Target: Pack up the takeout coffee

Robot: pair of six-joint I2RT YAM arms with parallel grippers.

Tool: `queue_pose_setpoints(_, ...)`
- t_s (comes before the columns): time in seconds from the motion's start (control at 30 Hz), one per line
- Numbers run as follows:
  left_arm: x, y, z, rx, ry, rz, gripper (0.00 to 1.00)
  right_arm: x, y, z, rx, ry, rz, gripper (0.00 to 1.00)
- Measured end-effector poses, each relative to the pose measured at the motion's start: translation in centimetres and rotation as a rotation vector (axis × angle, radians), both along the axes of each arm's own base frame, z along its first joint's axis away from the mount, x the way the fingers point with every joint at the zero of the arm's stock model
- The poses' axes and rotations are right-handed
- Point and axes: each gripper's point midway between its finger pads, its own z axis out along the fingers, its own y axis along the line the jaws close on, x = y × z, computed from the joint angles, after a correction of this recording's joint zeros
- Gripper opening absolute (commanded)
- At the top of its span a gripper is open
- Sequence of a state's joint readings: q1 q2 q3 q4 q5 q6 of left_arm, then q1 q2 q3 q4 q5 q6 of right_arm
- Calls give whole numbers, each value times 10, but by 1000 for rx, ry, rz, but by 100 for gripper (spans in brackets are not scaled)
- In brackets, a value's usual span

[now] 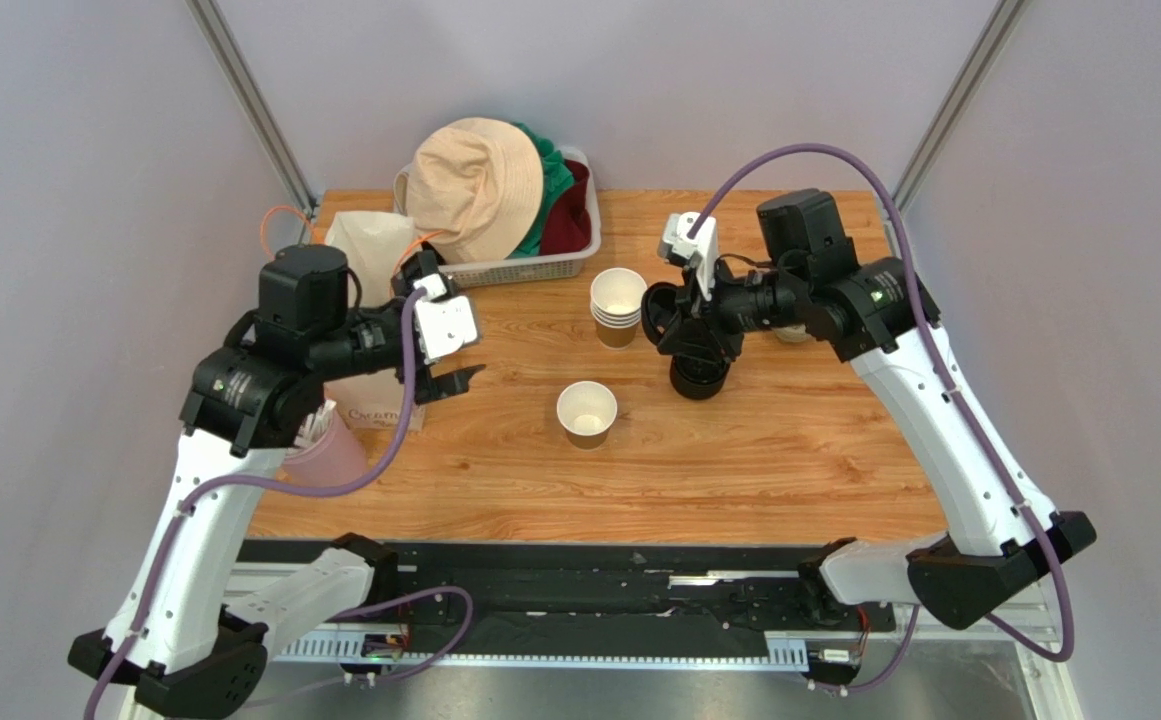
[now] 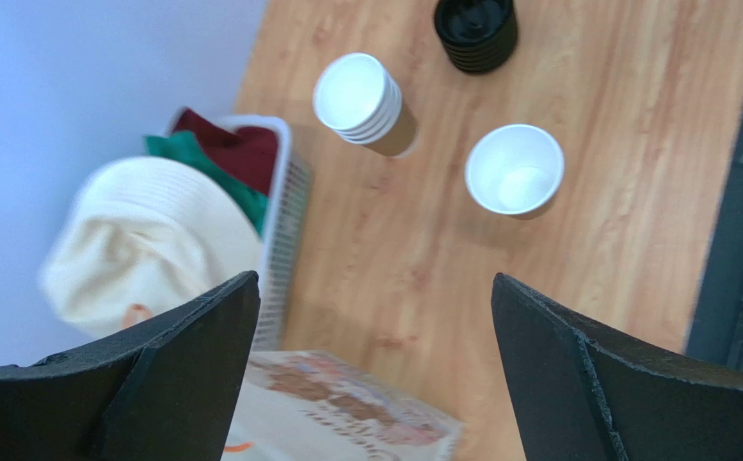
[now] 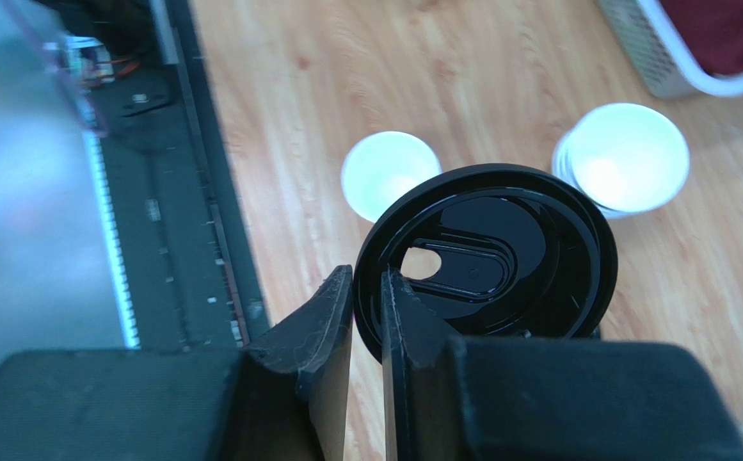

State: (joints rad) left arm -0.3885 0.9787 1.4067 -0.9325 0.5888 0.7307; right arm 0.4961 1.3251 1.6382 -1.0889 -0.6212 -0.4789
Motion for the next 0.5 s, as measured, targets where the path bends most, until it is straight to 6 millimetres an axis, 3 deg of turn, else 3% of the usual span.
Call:
queue_pose_setpoints(0.13, -2, 9, 36, 81, -230, -59, 99, -28, 4, 12, 43, 48, 114, 18)
queue_pose_setpoints(0.27, -24, 12, 43, 184, -522, -202, 96, -52, 7, 20, 77, 95, 220, 18)
queue_pose_setpoints(0.37, -48, 2, 40, 177, -658, -330, 93, -65, 12, 31, 120, 77, 306, 18)
queue_pose_setpoints(0.5, -65, -26, 48, 103, -727, -483, 98, -83, 12, 40, 155, 38, 386, 18)
